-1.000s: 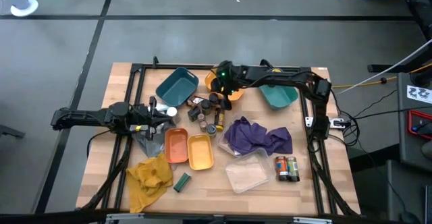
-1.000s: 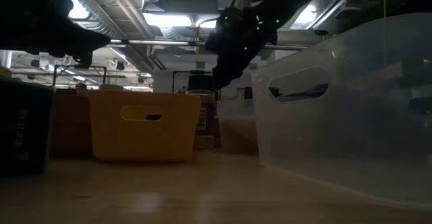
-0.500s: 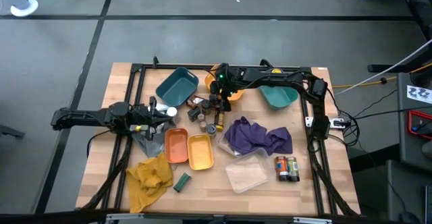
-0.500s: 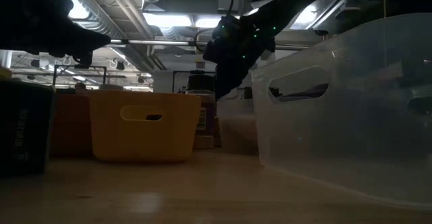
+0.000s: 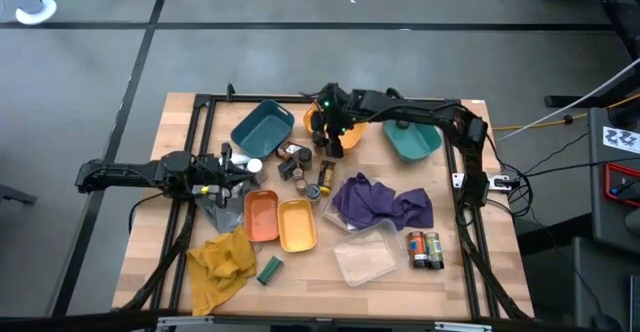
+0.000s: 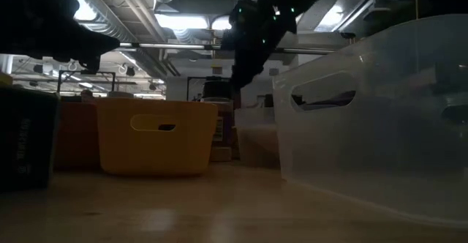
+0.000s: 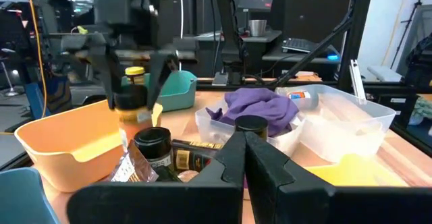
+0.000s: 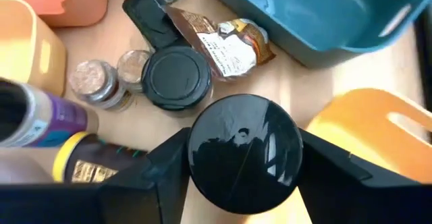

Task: Sort spices by type
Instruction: Put the light orange spice bottle into the yellow bin

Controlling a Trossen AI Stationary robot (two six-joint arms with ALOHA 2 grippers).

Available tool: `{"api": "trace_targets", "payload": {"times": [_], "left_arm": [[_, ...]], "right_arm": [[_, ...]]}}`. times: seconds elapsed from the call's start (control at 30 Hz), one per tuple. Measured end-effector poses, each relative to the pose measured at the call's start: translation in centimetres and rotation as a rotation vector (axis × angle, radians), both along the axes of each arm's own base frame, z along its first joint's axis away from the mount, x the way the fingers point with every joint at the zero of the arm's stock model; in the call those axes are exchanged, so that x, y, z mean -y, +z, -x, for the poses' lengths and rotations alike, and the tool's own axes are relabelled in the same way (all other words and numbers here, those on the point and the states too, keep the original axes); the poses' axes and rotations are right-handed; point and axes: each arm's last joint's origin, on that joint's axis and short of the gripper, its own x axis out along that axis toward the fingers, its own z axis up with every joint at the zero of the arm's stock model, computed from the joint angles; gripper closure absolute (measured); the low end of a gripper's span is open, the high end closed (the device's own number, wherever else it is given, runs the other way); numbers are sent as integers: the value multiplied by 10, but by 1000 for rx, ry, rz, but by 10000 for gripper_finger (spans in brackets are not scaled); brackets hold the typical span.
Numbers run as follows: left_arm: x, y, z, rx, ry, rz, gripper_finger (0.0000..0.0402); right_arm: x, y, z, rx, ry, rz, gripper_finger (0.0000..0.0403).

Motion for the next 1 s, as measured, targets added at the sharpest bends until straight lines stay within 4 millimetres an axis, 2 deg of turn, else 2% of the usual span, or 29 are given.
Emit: {"api": "trace_targets", "payload": {"times": [0.27, 0.37, 0.5, 0.6, 0.8, 1.0], "left_arm": [[0, 0, 0, 0, 0, 0, 402], [0, 0, 0, 0, 0, 0, 402], [0, 0, 0, 1, 0, 8, 402], [0, 0, 0, 1, 0, 8, 402], [0, 0, 0, 0, 0, 10, 402], [0, 0, 0, 0, 0, 11, 402]], "right_arm": [[10, 45, -1, 35, -12, 145, 192], [20, 52, 2, 52, -32, 171, 186], [42, 51, 12, 48, -82, 174, 186], [62, 45, 18, 45, -113, 150, 189], [95, 19, 22, 29, -165, 70, 185], [110, -13, 15, 3, -177, 44, 186]]}}
